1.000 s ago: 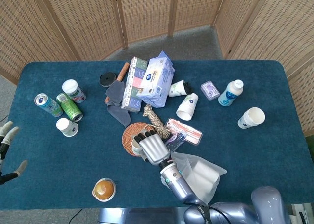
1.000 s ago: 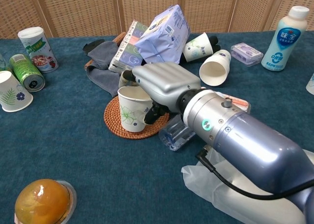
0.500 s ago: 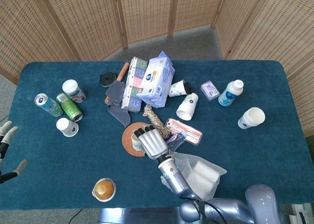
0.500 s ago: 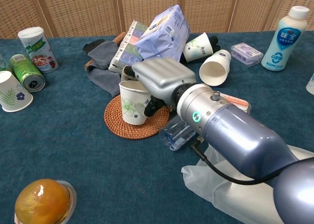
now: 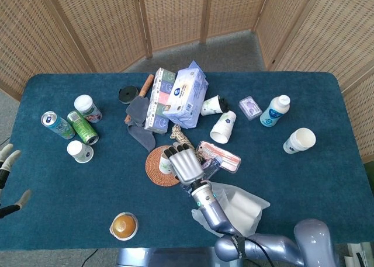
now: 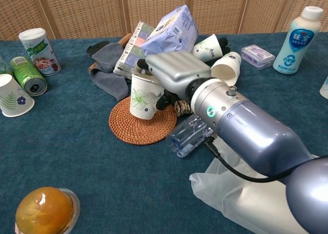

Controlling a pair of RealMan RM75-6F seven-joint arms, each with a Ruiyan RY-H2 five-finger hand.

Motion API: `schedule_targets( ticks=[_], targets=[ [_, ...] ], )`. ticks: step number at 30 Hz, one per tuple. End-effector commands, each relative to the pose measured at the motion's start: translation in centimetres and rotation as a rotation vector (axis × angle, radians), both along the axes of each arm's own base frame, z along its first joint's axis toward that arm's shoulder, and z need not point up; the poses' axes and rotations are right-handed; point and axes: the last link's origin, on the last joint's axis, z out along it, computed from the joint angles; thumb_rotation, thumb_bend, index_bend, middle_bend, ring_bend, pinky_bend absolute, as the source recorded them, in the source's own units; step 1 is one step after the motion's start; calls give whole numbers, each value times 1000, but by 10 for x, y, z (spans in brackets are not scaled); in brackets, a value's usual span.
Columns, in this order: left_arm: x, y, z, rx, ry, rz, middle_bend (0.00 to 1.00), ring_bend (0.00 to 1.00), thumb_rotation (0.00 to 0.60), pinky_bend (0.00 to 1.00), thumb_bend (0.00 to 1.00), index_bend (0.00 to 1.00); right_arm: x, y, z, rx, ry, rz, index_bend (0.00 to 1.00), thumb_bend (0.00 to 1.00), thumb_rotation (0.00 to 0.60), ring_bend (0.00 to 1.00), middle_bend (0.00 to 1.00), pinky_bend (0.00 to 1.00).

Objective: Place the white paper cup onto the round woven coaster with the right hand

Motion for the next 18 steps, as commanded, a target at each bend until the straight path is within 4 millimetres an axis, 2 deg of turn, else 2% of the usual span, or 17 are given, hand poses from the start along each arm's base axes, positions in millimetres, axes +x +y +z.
schedule_targets(
  ticks=[1, 18],
  targets=[
    [1, 0, 0, 1, -1, -2, 0, 0, 600, 0, 350, 0, 0, 0, 1, -3, 3, 2, 253, 559, 600, 226, 356, 316],
    [1, -1, 1, 4, -5, -7, 0, 0, 600, 0, 350, 0, -3, 9, -5, -48, 37, 30, 245, 531, 600, 226, 347, 316]
  ],
)
